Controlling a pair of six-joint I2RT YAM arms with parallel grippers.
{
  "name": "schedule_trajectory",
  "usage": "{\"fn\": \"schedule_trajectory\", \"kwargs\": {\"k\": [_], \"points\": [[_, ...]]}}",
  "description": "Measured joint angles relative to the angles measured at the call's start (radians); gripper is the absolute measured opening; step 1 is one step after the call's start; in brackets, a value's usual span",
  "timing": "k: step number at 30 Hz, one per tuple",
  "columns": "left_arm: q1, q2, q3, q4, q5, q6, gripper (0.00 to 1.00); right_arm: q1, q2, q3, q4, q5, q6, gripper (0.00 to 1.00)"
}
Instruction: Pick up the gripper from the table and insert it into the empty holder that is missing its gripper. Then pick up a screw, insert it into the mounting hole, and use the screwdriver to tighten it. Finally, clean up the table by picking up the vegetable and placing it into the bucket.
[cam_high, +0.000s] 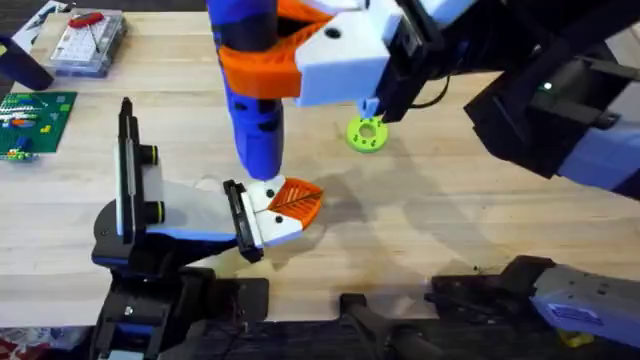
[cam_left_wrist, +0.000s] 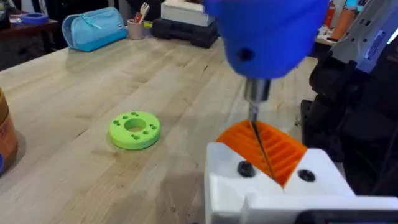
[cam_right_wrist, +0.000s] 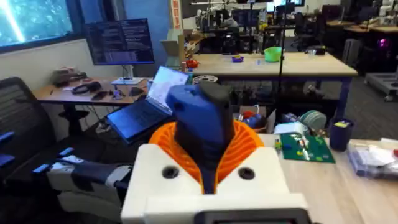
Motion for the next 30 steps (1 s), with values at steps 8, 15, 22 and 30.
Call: {"fn": "schedule_trajectory", "kwargs": {"k": [8, 15, 22, 30], "points": [[0.0, 0.0, 0.0, 0.0, 0.0, 0.0, 0.013, 0.0, 0.0, 0.0, -0.08, -0.016, 0.005, 0.054], [0.0, 0.0, 0.0, 0.0, -0.001, 0.0, 0.013, 0.0, 0.001, 0.0, -0.08, -0.016, -0.012, 0.051], [0.0, 0.0, 0.0, 0.0, -0.001, 0.0, 0.013, 0.001, 0.0, 0.0, -0.08, -0.016, -0.034, 0.052], [0.0, 0.0, 0.0, 0.0, -0.001, 0.0, 0.013, 0.025, 0.002, 0.0, -0.097, -0.016, -0.076, 0.052]]}}
